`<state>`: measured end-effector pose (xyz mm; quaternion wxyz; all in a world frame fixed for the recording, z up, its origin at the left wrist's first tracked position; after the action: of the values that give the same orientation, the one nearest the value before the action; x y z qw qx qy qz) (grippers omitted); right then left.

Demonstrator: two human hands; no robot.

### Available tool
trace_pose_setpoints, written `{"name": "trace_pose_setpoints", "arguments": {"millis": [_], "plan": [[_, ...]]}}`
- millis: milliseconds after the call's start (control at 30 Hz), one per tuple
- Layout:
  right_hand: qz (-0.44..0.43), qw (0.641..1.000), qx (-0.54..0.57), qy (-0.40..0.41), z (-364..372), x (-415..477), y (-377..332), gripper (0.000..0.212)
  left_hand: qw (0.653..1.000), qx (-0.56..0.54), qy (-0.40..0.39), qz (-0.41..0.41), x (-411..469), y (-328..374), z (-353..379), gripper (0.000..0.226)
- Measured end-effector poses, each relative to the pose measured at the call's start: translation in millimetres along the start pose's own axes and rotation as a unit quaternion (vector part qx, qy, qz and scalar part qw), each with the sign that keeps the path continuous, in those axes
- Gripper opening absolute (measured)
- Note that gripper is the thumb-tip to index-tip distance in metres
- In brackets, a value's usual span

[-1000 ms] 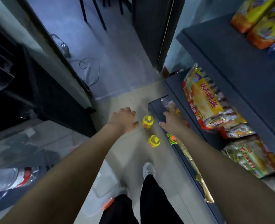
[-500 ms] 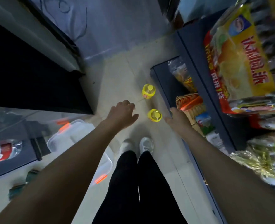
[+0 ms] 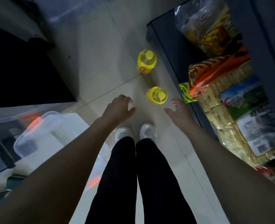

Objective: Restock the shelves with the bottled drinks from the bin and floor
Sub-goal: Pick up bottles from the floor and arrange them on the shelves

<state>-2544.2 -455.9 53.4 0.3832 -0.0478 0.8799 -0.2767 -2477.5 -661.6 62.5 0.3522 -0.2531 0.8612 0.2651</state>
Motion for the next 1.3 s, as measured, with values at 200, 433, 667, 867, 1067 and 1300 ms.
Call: {"name": "trace_pose_setpoints", "arguments": {"millis": [200,433,667,867,1067,1300], "plan": [[-0.009,0.999,0.016,0.048,28.1,35.8,41.6,0.057,0.998,-0.062,-0.009,0.029,53.0,-3.9,51.7,0.038],[-0.04,0.993,0.054,0.099,56.3,79.9,68.6,0.06,0.987,-0.161,0.015,0.018,112.8,-12.0,92.0,0.032],[-0.053,0.981,0.089,0.162,81.1,113.4,87.8,0.074,0.968,-0.245,0.043,0.026,160.7,-24.3,125.6,0.026],[-0.102,0.954,0.163,0.232,96.6,135.3,97.5,0.075,0.947,-0.313,0.053,0.045,193.7,-34.7,149.7,0.033],[-0.167,0.918,0.223,0.284,95.7,147.2,98.9,0.046,0.925,-0.36,0.073,0.098,215.0,-38.9,162.9,0.032],[-0.194,0.894,0.244,0.323,91.8,157.1,98.5,0.028,0.911,-0.375,0.08,0.153,223.9,-35.9,173.0,0.029]]}}
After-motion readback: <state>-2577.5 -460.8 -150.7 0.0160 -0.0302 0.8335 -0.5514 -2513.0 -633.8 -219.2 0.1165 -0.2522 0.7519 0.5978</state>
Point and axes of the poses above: each hand's wrist, its own x-axis towards the middle knuckle, its own z-axis out of the palm, y = z × x, the point moved 7 cm from there along x, towards the middle knuckle, and after that the axes turned 11 degrees about -z, right-handed, at the moved point
